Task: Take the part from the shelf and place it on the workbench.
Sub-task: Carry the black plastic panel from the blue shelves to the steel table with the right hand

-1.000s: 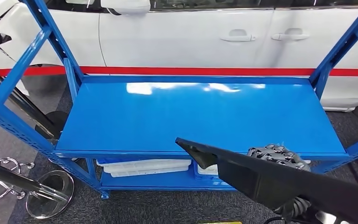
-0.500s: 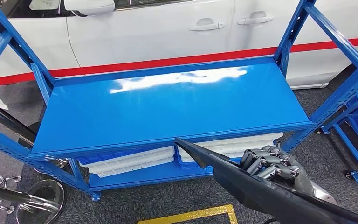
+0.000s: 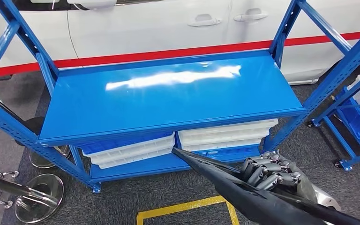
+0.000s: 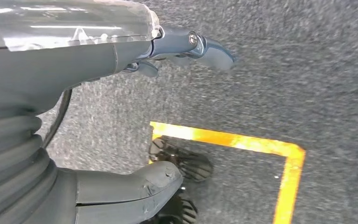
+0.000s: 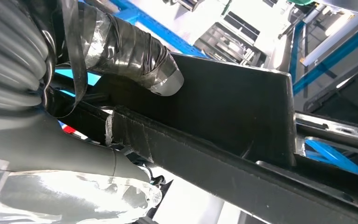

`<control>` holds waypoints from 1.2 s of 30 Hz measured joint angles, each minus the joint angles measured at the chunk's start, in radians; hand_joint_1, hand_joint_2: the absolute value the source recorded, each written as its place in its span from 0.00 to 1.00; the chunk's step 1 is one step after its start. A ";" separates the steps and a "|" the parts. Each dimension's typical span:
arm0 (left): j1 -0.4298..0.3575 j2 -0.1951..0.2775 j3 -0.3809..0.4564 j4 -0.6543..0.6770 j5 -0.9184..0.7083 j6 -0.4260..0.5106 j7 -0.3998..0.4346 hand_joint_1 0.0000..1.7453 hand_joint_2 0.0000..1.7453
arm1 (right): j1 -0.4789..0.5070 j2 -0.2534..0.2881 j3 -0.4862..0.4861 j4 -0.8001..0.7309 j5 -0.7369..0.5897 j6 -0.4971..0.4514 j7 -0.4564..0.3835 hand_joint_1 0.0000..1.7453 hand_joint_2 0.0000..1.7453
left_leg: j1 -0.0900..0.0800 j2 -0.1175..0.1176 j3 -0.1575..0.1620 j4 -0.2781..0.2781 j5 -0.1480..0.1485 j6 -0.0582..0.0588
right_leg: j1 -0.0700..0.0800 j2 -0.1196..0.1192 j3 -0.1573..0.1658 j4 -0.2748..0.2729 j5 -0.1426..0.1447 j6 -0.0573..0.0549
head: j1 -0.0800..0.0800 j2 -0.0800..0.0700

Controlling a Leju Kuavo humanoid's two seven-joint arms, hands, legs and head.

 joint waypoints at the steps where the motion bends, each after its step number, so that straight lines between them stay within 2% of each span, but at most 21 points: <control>1: 0.000 -0.001 0.000 0.000 -0.001 0.001 0.001 0.00 1.00 | 0.003 0.000 0.000 0.000 -0.002 0.004 -0.001 1.00 1.00 | 0.002 0.002 -0.013 0.007 0.004 -0.003 | -0.003 -0.001 0.027 -0.021 0.029 0.003 | 0.000 0.000; 4: 0.001 -0.003 0.000 0.000 -0.005 0.005 0.004 0.00 1.00 | 0.010 0.000 0.000 0.000 -0.006 0.010 -0.002 1.00 1.00 | 0.002 0.003 -0.036 0.024 0.017 -0.016 | -0.007 -0.006 0.161 -0.212 0.079 0.004 | 0.000 0.000; 6: 0.001 -0.004 0.000 0.000 -0.006 0.008 0.005 0.00 1.00 | 0.013 0.000 -0.001 0.000 -0.008 0.010 -0.004 1.00 1.00 | 0.001 0.003 -0.048 0.031 0.028 -0.027 | -0.003 -0.005 0.200 -0.286 0.074 -0.005 | 0.000 0.000; 8: 0.002 -0.003 0.000 0.000 -0.006 0.009 0.006 0.00 1.00 | 0.015 0.000 -0.001 0.000 -0.010 0.011 -0.005 1.00 1.00 | 0.001 0.001 -0.063 0.036 0.032 -0.038 | -0.006 -0.005 0.189 -0.297 0.077 -0.017 | 0.000 0.000; 9: 0.003 -0.003 0.000 0.000 -0.006 0.009 0.006 0.00 1.00 | 0.016 0.000 0.000 0.000 -0.011 0.011 -0.005 1.00 1.00 | 0.002 -0.002 -0.076 0.050 0.014 -0.045 | -0.008 -0.005 0.178 -0.299 0.082 -0.025 | -0.001 0.000; 12: 0.007 -0.004 0.001 0.000 -0.008 0.010 0.008 0.00 1.00 | 0.018 0.000 0.000 0.000 -0.018 0.020 -0.003 1.00 1.00 | 0.011 -0.009 -0.128 0.201 -0.125 -0.065 | -0.009 -0.007 0.137 -0.296 0.104 -0.048 | -0.002 0.000; 13: 0.008 -0.004 0.001 0.000 -0.009 0.010 0.008 0.00 1.00 | 0.019 0.000 0.000 0.000 -0.020 0.027 -0.001 1.00 1.00 | 0.014 -0.009 -0.140 0.268 -0.163 -0.068 | -0.007 -0.008 0.124 -0.291 0.111 -0.050 | -0.002 0.000; 14: 0.008 -0.004 0.001 0.000 -0.011 0.010 0.007 0.00 1.00 | 0.019 0.000 0.001 0.000 -0.022 0.034 0.001 1.00 1.00 | 0.015 -0.009 -0.143 0.318 -0.174 -0.069 | -0.005 -0.009 0.111 -0.285 0.118 -0.050 | -0.002 0.000; 16: 0.007 -0.004 0.001 0.000 -0.016 0.010 0.005 0.00 1.00 | 0.018 0.000 0.004 0.000 -0.021 0.049 0.003 1.00 1.00 | 0.014 -0.010 -0.107 0.329 -0.130 -0.063 | 0.000 -0.009 0.085 -0.277 0.134 -0.051 | -0.002 0.000; 18: 0.005 0.000 0.002 0.000 -0.018 0.012 0.003 0.00 1.00 | 0.017 0.000 0.007 0.000 -0.018 0.060 -0.002 1.00 1.00 | 0.008 -0.014 -0.010 0.209 -0.077 -0.044 | 0.003 -0.008 0.066 -0.275 0.152 -0.049 | -0.002 0.000; 20: 0.002 0.007 0.003 -0.001 -0.019 0.013 0.001 0.00 1.00 | 0.014 0.000 0.010 0.000 -0.015 0.064 -0.009 1.00 1.00 | -0.002 -0.018 0.098 0.046 -0.084 -0.026 | 0.004 -0.008 0.059 -0.278 0.171 -0.043 | -0.002 0.000; 21: 0.000 0.011 0.005 -0.001 -0.019 0.013 0.001 0.00 1.00 | 0.013 0.000 0.011 0.000 -0.015 0.064 -0.011 1.00 1.00 | -0.005 -0.020 0.126 -0.003 -0.094 -0.022 | 0.003 -0.008 0.057 -0.281 0.181 -0.038 | -0.002 0.000; 23: -0.002 0.013 0.011 -0.001 -0.019 0.014 0.001 0.00 1.00 | 0.010 0.000 0.015 0.000 -0.015 0.064 -0.013 1.00 1.00 | -0.006 -0.019 0.130 -0.036 -0.086 -0.019 | 0.002 -0.009 0.052 -0.288 0.199 -0.026 | -0.002 0.000; 25: -0.001 0.015 0.015 -0.001 -0.019 0.015 0.001 0.00 1.00 | 0.009 0.000 0.019 0.001 -0.015 0.063 -0.014 1.00 1.00 | -0.001 -0.013 0.109 -0.041 -0.058 -0.010 | 0.002 -0.007 0.037 -0.264 0.159 -0.018 | -0.001 0.000; 28: 0.000 0.015 0.015 -0.001 -0.019 0.015 0.002 0.00 1.00 | 0.009 0.000 0.023 0.001 -0.015 0.063 -0.014 1.00 1.00 | -0.002 -0.004 0.054 -0.020 -0.028 0.001 | 0.002 -0.005 -0.011 -0.087 0.008 -0.011 | -0.001 0.000; 29: 0.000 0.015 0.016 -0.001 -0.019 0.016 0.006 0.00 1.00 | 0.009 0.000 0.024 0.002 -0.015 0.063 -0.014 1.00 1.00 | -0.003 -0.003 0.033 -0.009 -0.020 0.001 | 0.001 -0.005 -0.021 -0.023 -0.011 -0.008 | -0.001 0.000; 30: 0.000 0.015 0.016 -0.001 -0.019 0.017 0.013 0.00 1.00 | 0.009 0.000 0.025 0.002 -0.015 0.064 -0.015 1.00 1.00 | -0.004 -0.002 0.014 0.001 -0.012 0.000 | 0.001 -0.005 -0.020 0.018 -0.001 -0.005 | -0.002 0.000; 31: 0.000 0.015 0.017 -0.001 -0.019 0.020 0.022 0.00 1.00 | 0.009 0.000 0.026 0.004 -0.016 0.064 -0.016 1.00 1.00 | -0.004 -0.001 -0.005 0.008 -0.003 -0.002 | 0.001 -0.005 -0.003 0.024 0.028 -0.003 | -0.002 0.000; 33: 0.001 0.015 0.021 -0.001 -0.021 0.028 0.041 0.00 1.00 | 0.009 0.000 0.026 0.005 -0.017 0.064 -0.018 1.00 1.00 | -0.004 0.000 -0.032 0.018 0.012 -0.008 | -0.001 -0.005 0.083 -0.068 0.081 -0.003 | -0.002 0.000; 35: 0.003 0.017 0.025 -0.001 -0.026 0.033 0.052 0.00 1.00 | 0.011 -0.001 0.025 0.005 -0.017 0.061 -0.021 1.00 1.00 | -0.007 -0.002 -0.047 0.026 0.026 -0.015 | 0.000 -0.005 0.191 -0.224 0.075 -0.008 | -0.002 0.000; 36: 0.004 0.019 0.027 -0.001 -0.030 0.035 0.056 0.00 1.00 | 0.012 -0.002 0.024 0.005 -0.017 0.060 -0.024 1.00 1.00 | -0.009 -0.004 -0.053 0.030 0.033 -0.019 | 0.001 -0.005 0.222 -0.275 0.061 -0.012 | -0.002 0.000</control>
